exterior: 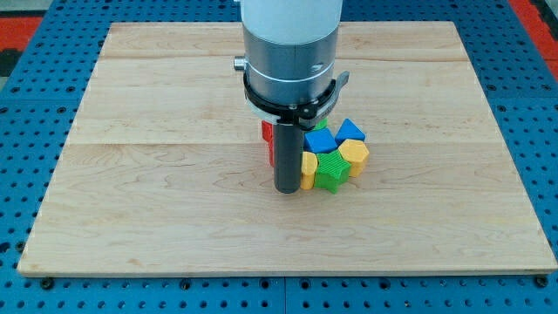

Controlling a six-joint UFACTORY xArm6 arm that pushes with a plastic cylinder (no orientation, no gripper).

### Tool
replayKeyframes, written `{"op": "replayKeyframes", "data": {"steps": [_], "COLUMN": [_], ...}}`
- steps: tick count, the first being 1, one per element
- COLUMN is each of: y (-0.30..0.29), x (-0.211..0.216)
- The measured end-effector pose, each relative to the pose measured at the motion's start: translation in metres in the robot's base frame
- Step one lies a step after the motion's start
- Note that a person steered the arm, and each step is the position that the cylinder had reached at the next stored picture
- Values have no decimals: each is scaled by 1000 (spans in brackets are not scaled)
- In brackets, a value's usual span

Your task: Push the group of blocks right a bit

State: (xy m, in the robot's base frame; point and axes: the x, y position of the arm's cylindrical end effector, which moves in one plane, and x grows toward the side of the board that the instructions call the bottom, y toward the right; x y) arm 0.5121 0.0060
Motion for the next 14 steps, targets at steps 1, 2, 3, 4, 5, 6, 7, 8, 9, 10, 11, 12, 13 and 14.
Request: {"op": "replayKeyframes", "data": {"steps": [1, 2, 3, 4, 5, 6, 7, 8, 9, 10, 11, 12, 13, 14], "y": [0, -1, -1, -17, -30, -38, -63, -73, -83, -75, -57, -41, -10, 12], "x": [0, 1, 2, 2, 2, 11, 2, -34, -75, -87, -91, -91, -91, -79]}}
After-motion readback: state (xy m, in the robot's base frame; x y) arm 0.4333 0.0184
